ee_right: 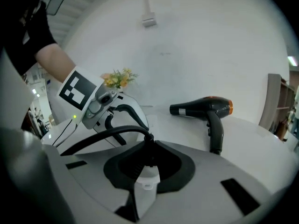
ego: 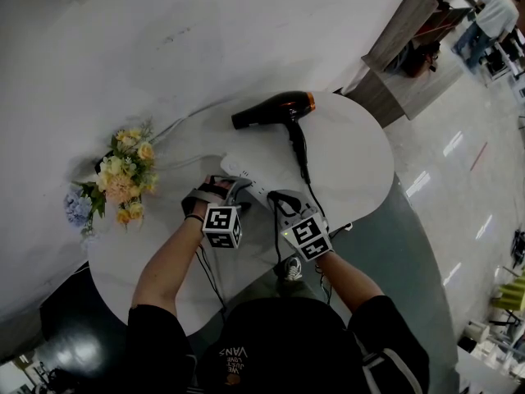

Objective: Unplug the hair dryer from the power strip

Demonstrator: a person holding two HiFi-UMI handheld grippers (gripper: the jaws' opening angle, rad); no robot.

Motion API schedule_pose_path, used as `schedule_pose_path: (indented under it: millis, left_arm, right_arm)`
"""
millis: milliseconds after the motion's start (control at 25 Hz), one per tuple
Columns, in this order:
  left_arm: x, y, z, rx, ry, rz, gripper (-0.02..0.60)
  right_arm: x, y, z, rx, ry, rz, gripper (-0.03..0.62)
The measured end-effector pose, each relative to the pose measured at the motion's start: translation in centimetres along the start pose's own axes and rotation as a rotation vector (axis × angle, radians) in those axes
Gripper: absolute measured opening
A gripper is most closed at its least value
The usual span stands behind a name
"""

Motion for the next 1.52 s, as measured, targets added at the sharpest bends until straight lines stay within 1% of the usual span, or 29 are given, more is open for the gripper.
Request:
schedule_pose_path:
  millis: [40, 120, 240, 320, 360, 480, 520, 560, 640, 720, 760, 800, 880, 1000, 1120, 1280, 1400, 1520]
  left_arm:
    - [0.0, 0.0, 0.0, 0.001, 0.002, 0.001, 0.281]
    - [0.0, -0.1, 0.0, 0.000, 0.001, 0.002, 0.281]
    - [-0.1, -0.1, 0.0, -0.001, 0.000, -0.001, 0.281]
    - [-0.2, -0.1, 0.0, -0.005, -0.007, -0.007, 0.281]
    - [-0.2, -0.1, 0.0, -0.008, -0.012, -0.010, 0.281]
    - [-0.2, 0.0, 0.0, -0.009, -0.015, -0.012, 0.281]
    - [-0.2, 0.0, 0.0, -0.010, -0.015, -0.012, 0.281]
    - [-0.2, 0.0, 0.0, -0.010, -0.014, -0.012, 0.281]
    - [-0.2, 0.0, -0.1, -0.011, -0.014, -0.014, 0.279]
    - [-0.2, 0.0, 0.0, -0.014, -0.013, -0.012, 0.279]
    - [-0.1, -0.1, 0.0, -0.012, -0.010, -0.008, 0.279]
    - [0.0, -0.3, 0.0, -0.009, -0.005, -0.005, 0.279]
    - [-0.1, -0.3, -0.1, -0.003, 0.003, -0.003, 0.279]
    - [-0.3, 0.0, -0.1, -0.003, -0.002, -0.004, 0.279]
    - [-0.2, 0.0, -0.1, -0.004, -0.005, -0.003, 0.279]
    - [-0.3, 0.3, -0.3, 0.028, 0.005, 0.015, 0.281]
    - [-0.4, 0.8, -0.8, 0.020, -0.008, -0.026, 0.279]
    - [0.0, 1.4, -2.0, -0.015, 0.034, -0.082, 0.281]
  right_arm:
    - [-0.1, -0.1, 0.0, -0.002, 0.004, 0.026, 0.069]
    - [-0.1, 0.0, 0.0, -0.004, 0.003, 0.019, 0.069]
    - [0.4, 0.2, 0.0, 0.000, -0.013, -0.086, 0.069]
    - [0.6, 0.4, 0.0, 0.005, -0.020, -0.121, 0.069]
    - [0.6, 0.3, 0.0, 0.006, -0.019, -0.109, 0.069]
    - [0.1, 0.0, 0.0, -0.001, -0.002, 0.020, 0.069]
    - [0.0, 0.0, 0.0, -0.002, -0.001, 0.038, 0.069]
    - [0.0, 0.0, 0.0, -0.001, -0.003, 0.029, 0.069]
    - [0.4, 0.3, -0.3, -0.011, -0.016, -0.037, 0.069]
    - [0.7, 1.7, -0.9, -0.070, -0.041, -0.133, 0.069]
    - [0.6, 2.7, -1.0, -0.100, -0.055, -0.166, 0.069]
    - [0.3, 3.5, -0.9, -0.117, -0.059, -0.171, 0.069]
    - [-0.2, 4.1, -0.8, -0.118, -0.046, -0.129, 0.069]
    - [-0.4, 3.8, -1.5, -0.101, -0.039, -0.094, 0.069]
    - [-0.5, 3.9, -2.0, -0.105, -0.044, -0.074, 0.069]
    - [-0.4, 4.2, -2.7, -0.111, -0.041, -0.057, 0.069]
    - [-0.4, 4.1, -3.3, -0.110, -0.043, -0.049, 0.069]
    - [-0.4, 4.1, -4.0, -0.114, -0.046, -0.037, 0.069]
Point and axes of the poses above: the fingertips, and each gripper's own axes: z forward along the fingers, x to its left, y out of its top, the point moved 9 cm from there along -z, backward along the fingers, and after that the axes turned 3 degrees about -y, right-handed, at the moved point
